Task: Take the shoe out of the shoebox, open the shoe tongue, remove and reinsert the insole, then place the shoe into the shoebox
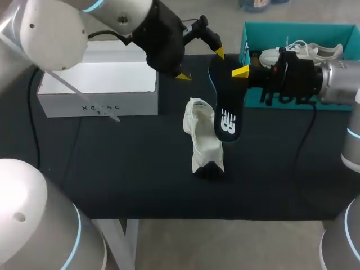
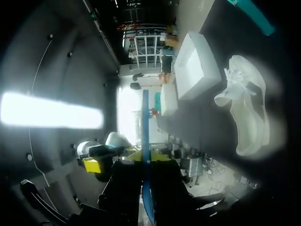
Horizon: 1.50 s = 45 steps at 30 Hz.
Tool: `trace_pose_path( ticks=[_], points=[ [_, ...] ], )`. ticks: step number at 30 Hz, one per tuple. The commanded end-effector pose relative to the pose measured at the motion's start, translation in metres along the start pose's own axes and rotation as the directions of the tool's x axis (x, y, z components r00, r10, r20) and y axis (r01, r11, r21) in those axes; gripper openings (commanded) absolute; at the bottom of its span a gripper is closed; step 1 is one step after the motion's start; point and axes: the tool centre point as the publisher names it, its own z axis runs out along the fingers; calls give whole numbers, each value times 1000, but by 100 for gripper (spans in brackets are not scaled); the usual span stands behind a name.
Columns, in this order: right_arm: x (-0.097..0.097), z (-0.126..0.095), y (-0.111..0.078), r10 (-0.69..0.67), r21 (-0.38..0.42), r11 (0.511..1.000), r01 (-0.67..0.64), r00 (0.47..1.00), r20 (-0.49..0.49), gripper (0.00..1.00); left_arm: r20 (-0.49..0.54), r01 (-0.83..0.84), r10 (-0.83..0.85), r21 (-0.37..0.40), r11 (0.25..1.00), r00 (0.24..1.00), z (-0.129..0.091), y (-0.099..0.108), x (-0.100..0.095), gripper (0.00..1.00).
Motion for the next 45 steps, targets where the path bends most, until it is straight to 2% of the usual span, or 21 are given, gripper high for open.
trace_pose_path(
  ticks=[1, 4, 9, 12, 18, 23, 25, 27, 30, 35, 37, 39, 45],
  points=[
    [2, -1, -6, 3, -15, 1000, -3, 1000, -4, 0, 783, 233, -27, -151, 961, 622, 5, -4, 1, 100],
    [5, -2, -7, 11, -13, 1000, -11, 1000, -22, 0, 807, 257, -37, -143, 956, 589, 7, -4, 0, 100],
    [10, -1, -8, 11, -12, 1000, -11, 999, -40, 0, 804, 271, -78, -106, 957, 589, 7, -7, -2, 100],
    [14, 0, -8, 7, -10, 1000, -8, 999, -46, 0, 794, 281, -117, -70, 957, 596, 9, -11, 3, 100],
    [22, 3, -9, 0, -1, 1000, 0, 998, -60, 0, 789, 296, -146, -47, 954, 597, 18, -16, 10, 100],
    [23, 9, -14, 8, 33, 999, -6, 999, -53, 0, 788, 284, -145, -40, 958, 599, 28, -15, 10, 80],
    [20, 10, -17, 15, 49, 999, -13, 999, -44, 0, 785, 273, -143, -34, 961, 602, 31, -15, 10, 55],
    [18, 11, -21, 22, 65, 998, -20, 999, -36, 0, 786, 271, -163, -7, 963, 597, 33, -16, 9, 46],
    [15, 11, -25, 29, 84, 996, -26, 999, -26, 0, 775, 264, -187, 27, 964, 603, 35, -18, 8, 46],
    [14, 10, -27, 33, 79, 996, -32, 999, -7, 0, 769, 255, -189, 35, 966, 610, 35, -18, 9, 42],
    [13, 9, -27, 33, 75, 997, -32, 999, -2, 0, 760, 242, -182, 34, 970, 623, 35, -17, 10, 37],
    [13, 10, -27, 34, 73, 997, -34, 999, -1, 0, 753, 234, -181, 36, 972, 633, 36, -18, 11, 27],
    [14, 13, -29, 35, 83, 996, -35, 999, 3, 0, 741, 228, -185, 44, 973, 645, 40, -18, 9, 28]
  ],
)
